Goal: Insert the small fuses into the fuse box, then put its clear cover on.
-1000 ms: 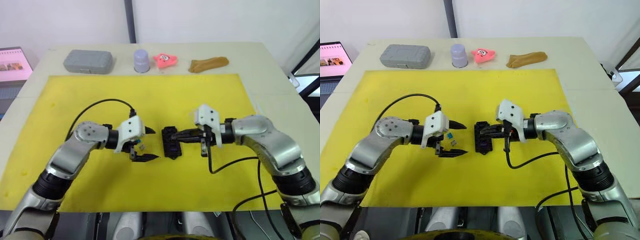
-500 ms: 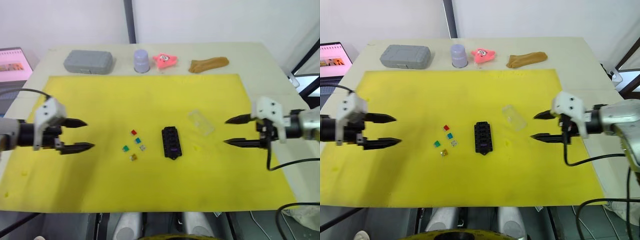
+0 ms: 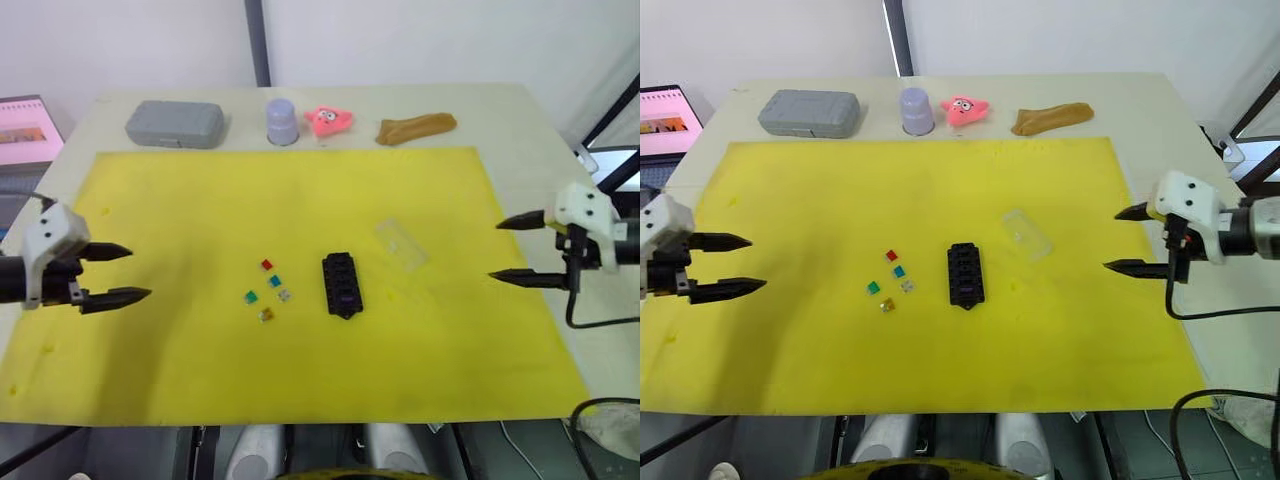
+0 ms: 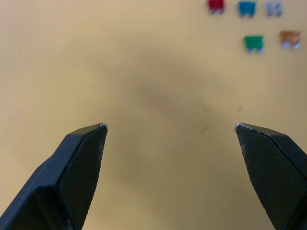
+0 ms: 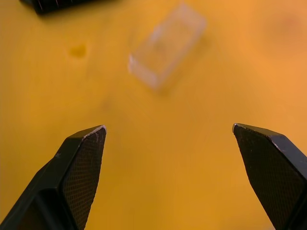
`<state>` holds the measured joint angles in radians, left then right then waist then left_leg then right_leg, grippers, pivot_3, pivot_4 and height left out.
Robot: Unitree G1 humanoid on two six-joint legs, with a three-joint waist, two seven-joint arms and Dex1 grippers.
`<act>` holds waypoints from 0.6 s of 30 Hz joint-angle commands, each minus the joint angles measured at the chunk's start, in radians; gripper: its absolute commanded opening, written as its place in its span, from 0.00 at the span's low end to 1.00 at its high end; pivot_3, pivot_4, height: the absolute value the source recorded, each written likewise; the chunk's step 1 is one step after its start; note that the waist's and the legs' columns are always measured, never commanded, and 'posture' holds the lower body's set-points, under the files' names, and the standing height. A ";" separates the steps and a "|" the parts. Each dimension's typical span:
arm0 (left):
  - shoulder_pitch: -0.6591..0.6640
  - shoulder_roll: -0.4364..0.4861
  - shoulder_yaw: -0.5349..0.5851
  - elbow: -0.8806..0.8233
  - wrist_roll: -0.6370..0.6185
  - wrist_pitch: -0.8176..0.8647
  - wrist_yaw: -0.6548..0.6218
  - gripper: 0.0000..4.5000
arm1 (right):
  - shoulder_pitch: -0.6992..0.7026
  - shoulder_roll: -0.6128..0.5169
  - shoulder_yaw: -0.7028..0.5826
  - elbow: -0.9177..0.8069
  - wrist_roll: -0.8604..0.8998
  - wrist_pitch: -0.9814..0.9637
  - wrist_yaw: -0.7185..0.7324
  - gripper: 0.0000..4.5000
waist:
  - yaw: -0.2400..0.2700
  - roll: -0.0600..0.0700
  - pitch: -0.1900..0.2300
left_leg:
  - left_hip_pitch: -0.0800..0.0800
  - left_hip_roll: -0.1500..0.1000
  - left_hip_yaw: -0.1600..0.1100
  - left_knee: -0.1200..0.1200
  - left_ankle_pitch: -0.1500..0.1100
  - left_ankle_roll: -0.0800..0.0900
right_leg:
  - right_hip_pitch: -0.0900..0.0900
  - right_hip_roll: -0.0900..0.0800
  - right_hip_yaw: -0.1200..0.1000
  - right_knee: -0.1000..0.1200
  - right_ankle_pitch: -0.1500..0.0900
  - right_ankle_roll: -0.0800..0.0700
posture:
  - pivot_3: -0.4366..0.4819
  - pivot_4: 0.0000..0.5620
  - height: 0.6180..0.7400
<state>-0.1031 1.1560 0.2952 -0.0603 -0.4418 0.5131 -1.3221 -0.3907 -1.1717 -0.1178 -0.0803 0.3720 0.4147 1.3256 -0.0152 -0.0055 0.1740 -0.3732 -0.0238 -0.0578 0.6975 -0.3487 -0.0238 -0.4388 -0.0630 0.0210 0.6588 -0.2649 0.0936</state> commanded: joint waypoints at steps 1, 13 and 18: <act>-0.059 -0.039 -0.111 -0.081 -0.048 0.082 -0.008 1.00 | -0.104 0.047 0.057 -0.149 0.071 0.107 -0.023 0.99 | 0.000 0.001 0.000 | 0.000 0.000 0.000 0.000 0.000 0.000 | 0.000 0.000 0.000 0.000 0.000 0.000 | 0.48 0.27 1.00; -0.378 -0.212 -0.325 0.132 -0.242 0.591 -0.038 1.00 | -0.293 0.231 0.245 -0.479 0.239 0.460 -0.160 0.99 | 0.001 -0.001 0.000 | -0.002 -0.002 -0.001 0.002 0.000 0.000 | -0.002 0.000 -0.001 0.003 0.000 0.000 | 0.48 0.27 1.00; -0.451 -0.227 -0.383 0.281 -0.226 0.656 -0.070 0.70 | -0.309 0.274 0.246 -0.511 0.273 0.500 -0.208 1.00 | 0.000 -0.001 0.000 | -0.001 -0.001 -0.001 0.002 0.000 -0.001 | -0.003 0.000 -0.001 0.004 0.000 0.000 | 0.48 0.27 1.00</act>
<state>-0.5360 0.9306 -0.0732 0.1898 -0.6664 1.1532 -1.3747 -0.6769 -0.9016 0.1466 -0.5648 0.6206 0.9087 1.1317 -0.0157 -0.0064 0.1738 -0.3746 -0.0252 -0.0592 0.6990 -0.3478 -0.0253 -0.4419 -0.0627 0.0202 0.6628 -0.2649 0.0936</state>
